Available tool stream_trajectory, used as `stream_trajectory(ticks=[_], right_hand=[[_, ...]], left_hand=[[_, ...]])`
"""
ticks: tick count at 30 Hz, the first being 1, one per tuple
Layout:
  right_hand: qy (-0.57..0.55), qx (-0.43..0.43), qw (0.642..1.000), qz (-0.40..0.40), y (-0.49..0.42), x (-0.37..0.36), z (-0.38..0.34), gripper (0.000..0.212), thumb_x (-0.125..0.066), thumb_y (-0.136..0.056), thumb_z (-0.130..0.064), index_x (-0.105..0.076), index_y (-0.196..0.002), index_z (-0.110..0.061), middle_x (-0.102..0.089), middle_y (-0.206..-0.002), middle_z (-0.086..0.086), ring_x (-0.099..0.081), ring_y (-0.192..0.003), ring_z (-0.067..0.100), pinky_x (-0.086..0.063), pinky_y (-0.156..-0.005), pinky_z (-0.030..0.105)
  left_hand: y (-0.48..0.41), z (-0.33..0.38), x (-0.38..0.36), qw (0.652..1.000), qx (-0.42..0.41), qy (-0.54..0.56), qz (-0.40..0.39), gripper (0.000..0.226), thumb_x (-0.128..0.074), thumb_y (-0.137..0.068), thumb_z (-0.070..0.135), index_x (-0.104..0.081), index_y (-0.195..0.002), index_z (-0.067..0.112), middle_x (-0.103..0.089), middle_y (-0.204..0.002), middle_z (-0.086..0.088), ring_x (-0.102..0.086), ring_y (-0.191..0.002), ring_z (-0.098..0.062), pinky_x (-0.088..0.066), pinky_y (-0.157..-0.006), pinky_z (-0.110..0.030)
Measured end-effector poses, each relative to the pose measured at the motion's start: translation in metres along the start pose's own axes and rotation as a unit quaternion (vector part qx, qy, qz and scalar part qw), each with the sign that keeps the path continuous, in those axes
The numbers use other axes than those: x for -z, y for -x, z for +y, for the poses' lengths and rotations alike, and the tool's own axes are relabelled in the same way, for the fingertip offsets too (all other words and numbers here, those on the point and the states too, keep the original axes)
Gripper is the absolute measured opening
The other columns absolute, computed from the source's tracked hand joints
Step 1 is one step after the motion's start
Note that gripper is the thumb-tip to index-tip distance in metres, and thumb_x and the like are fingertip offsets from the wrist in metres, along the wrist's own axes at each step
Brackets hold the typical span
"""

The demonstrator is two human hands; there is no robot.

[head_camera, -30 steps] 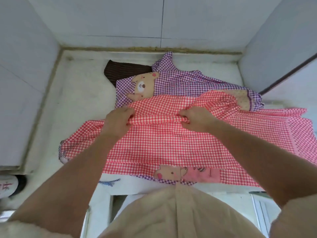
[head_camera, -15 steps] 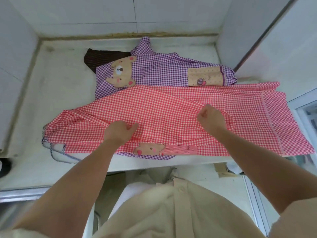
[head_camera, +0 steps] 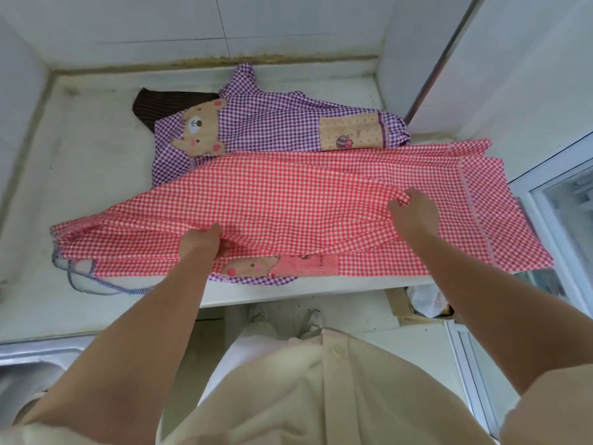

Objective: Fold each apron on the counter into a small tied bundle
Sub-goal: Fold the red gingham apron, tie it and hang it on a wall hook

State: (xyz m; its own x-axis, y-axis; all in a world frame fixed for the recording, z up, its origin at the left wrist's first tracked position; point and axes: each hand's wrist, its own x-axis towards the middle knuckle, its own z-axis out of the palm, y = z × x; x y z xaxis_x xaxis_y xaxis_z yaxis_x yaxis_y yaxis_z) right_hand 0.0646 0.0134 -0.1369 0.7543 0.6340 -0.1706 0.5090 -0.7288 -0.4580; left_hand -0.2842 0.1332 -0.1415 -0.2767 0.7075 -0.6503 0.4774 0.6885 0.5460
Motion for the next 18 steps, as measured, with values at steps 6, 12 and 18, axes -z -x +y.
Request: stream_trajectory(ticks=[6,12,18], right_hand=[[0.096,0.055,0.992,0.058,0.004,-0.003,-0.002,0.045,-0.066,-0.083,-0.015,-0.048,-0.125,-0.01,-0.051,-0.125,0.014,-0.046,-0.12,0.032,-0.035,-0.101,0.045],[0.016,0.372,0.927,-0.049,0.036,-0.04,-0.056,0.042,-0.063,-0.084,-0.012,-0.054,-0.125,-0.015,-0.049,-0.123,0.005,-0.043,-0.119,0.021,-0.035,-0.106,0.04],[0.215,0.396,0.861,-0.235,0.051,-0.079,-0.07,0.055,-0.06,-0.091,-0.031,-0.043,-0.142,-0.022,-0.039,-0.147,0.005,-0.034,-0.136,0.024,-0.031,-0.115,0.047]], left_hand=[[0.035,-0.017,-0.006,0.979,0.066,-0.056,-0.187,0.015,-0.055,-0.096,0.011,-0.065,-0.091,0.001,-0.071,-0.084,-0.011,-0.066,-0.068,-0.019,-0.053,-0.053,-0.026],[0.01,-0.037,0.001,0.99,0.069,0.121,-0.029,0.024,-0.064,-0.091,0.021,-0.065,-0.104,0.0,-0.072,-0.082,-0.012,-0.064,-0.057,-0.019,-0.05,-0.041,-0.022],[-0.011,-0.059,0.026,0.991,0.033,0.1,0.083,0.021,-0.06,-0.093,0.02,-0.06,-0.074,0.01,-0.067,-0.071,-0.005,-0.062,-0.062,-0.02,-0.056,-0.07,-0.034]])
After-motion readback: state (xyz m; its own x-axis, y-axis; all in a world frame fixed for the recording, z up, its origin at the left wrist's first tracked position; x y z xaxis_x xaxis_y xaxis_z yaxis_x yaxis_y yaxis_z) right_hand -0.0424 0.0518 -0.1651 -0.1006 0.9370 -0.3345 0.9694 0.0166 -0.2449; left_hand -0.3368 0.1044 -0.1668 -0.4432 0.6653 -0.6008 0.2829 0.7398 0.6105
